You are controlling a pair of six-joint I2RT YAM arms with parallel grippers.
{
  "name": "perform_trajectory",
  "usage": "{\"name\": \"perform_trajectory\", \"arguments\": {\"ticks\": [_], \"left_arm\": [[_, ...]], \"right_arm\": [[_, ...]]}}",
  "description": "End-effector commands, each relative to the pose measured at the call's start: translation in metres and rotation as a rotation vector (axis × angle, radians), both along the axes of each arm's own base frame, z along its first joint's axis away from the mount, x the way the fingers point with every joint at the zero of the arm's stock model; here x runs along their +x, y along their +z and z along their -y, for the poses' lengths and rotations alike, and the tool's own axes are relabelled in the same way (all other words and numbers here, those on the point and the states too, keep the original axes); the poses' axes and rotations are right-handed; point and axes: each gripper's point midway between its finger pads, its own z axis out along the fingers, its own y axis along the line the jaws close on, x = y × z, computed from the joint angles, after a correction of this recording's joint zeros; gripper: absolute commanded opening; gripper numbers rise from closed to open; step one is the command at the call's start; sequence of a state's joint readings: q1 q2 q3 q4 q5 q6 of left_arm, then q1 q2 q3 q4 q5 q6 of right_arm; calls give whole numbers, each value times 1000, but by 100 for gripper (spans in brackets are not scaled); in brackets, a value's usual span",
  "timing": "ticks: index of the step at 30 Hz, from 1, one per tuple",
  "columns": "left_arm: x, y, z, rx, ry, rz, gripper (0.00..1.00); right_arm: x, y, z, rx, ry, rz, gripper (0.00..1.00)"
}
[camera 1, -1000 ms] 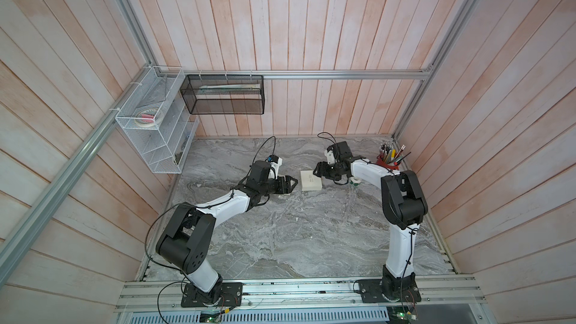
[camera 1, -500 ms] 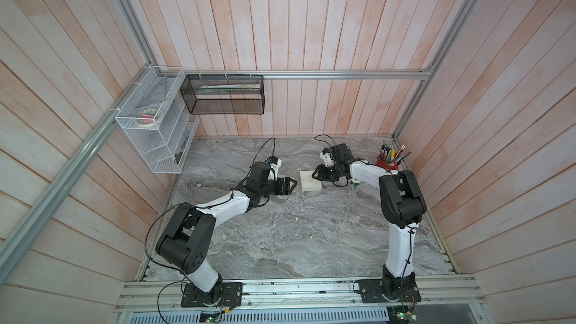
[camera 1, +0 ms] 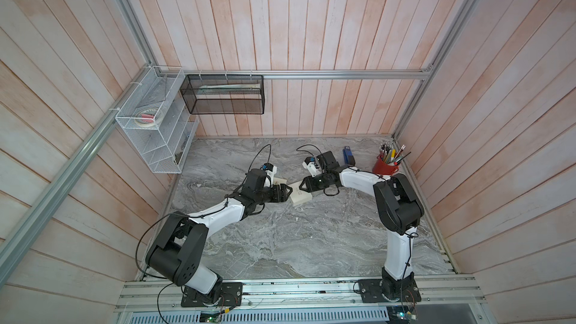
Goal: Place the earrings into the drawer-style jewelry box
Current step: Move the jewelry box to the center of the board.
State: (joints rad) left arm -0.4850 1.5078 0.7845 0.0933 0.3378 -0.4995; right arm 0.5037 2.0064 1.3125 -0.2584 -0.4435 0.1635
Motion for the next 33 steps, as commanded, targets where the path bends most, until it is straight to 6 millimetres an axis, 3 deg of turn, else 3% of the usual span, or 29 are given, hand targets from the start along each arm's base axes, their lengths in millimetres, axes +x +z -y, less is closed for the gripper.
{"name": "perform_trajectory", "arguments": {"ticks": [1, 10, 17, 29, 33], "left_arm": [[-7, -5, -17, 9, 67, -27, 78], [-40, -23, -30, -3, 85, -128, 78], [-56, -29, -31, -29, 76, -187, 84], [-94, -46, 4, -82, -45, -289, 73], [-95, -52, 10, -87, -58, -305, 66]], "right_arm": [[-51, -37, 13, -100, 32, -153, 43], [-112, -16, -10, 38, 4, -278, 54], [-141, -1, -10, 59, -25, -294, 57], [-166, 2, 2, 21, -50, -296, 63], [-179, 0, 1, 23, -28, -320, 55]]}}
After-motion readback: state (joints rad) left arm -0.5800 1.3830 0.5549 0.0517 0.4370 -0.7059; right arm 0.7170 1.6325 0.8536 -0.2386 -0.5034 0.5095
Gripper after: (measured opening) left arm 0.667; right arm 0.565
